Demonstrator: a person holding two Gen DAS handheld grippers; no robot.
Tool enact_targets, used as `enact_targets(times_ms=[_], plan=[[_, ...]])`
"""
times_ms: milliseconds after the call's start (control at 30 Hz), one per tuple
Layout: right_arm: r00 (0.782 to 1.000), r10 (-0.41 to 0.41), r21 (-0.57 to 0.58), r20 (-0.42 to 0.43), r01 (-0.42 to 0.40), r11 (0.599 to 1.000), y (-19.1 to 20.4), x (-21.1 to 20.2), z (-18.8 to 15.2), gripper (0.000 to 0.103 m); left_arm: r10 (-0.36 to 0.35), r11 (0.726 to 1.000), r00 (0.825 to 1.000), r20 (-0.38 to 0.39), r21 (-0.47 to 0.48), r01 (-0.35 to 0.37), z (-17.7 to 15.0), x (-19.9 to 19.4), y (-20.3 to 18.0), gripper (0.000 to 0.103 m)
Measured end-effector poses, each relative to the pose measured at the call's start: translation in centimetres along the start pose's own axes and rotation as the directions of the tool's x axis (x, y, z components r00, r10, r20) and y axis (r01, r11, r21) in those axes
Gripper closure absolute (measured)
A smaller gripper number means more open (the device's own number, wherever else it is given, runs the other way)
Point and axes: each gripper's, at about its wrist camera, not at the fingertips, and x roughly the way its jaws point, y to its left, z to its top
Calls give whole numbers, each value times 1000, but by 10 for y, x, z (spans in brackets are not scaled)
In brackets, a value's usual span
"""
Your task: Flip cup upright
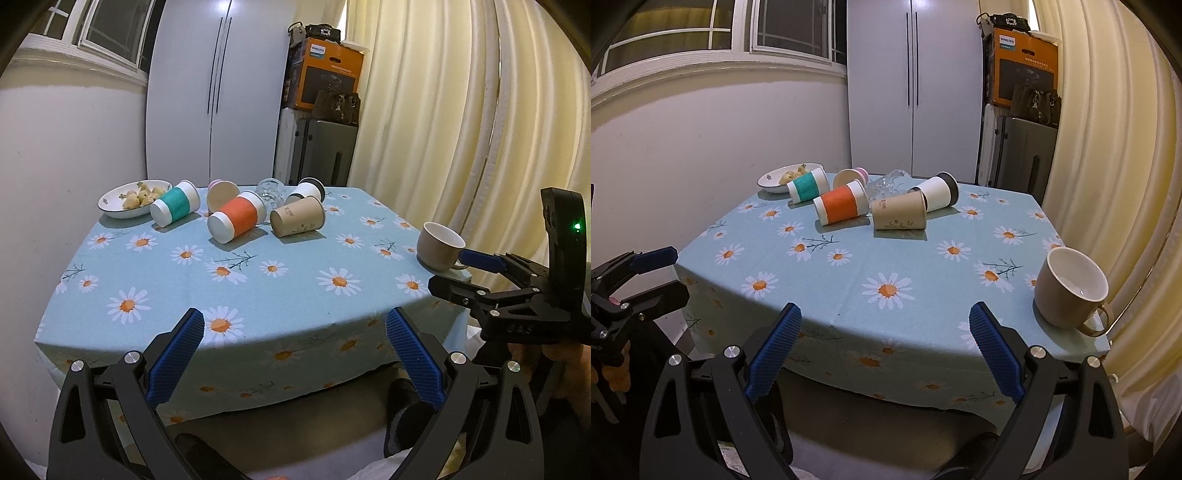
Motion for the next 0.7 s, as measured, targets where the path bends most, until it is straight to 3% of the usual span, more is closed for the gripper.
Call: enact_targets(times_ms=[400, 700], plan=[[999, 43, 19, -27, -43, 999, 1, 7, 3, 12, -26, 999, 1000, 17, -37, 27, 2, -4, 5, 7], [991, 94, 74, -92, -88, 993, -10, 27, 17, 12, -68, 996, 995, -66, -60, 65, 14, 13, 15, 7]])
